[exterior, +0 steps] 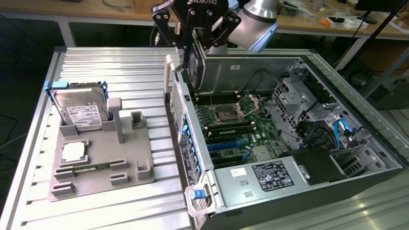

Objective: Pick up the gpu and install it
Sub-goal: 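Pick up the gpu and move the gpu toward the slot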

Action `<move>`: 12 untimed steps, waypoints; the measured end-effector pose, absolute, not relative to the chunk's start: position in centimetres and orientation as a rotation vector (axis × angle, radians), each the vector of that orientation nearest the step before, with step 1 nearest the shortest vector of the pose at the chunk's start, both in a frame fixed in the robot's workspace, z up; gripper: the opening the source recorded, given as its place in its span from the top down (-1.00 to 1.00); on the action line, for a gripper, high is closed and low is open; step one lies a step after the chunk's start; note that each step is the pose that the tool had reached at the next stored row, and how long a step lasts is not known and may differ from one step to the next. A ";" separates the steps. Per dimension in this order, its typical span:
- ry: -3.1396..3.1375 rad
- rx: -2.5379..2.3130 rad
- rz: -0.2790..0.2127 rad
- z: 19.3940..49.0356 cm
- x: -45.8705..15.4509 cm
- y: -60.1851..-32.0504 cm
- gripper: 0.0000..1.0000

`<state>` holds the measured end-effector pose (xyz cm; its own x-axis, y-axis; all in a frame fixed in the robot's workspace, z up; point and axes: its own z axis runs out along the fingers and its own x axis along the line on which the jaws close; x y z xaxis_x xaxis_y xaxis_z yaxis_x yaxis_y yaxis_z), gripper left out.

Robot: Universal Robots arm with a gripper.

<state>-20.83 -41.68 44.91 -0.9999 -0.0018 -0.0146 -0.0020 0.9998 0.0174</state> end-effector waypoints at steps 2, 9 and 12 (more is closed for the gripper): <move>3.127 -0.003 0.027 44.9 -20.1 -41.7 0.43; 3.127 -0.003 0.027 44.9 -17.2 -41.7 0.43; 3.127 -0.003 0.027 44.9 -16.1 -41.7 0.43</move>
<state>-16.14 -41.69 44.92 -0.9999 -0.0019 -0.0145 -0.0021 0.9998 0.0173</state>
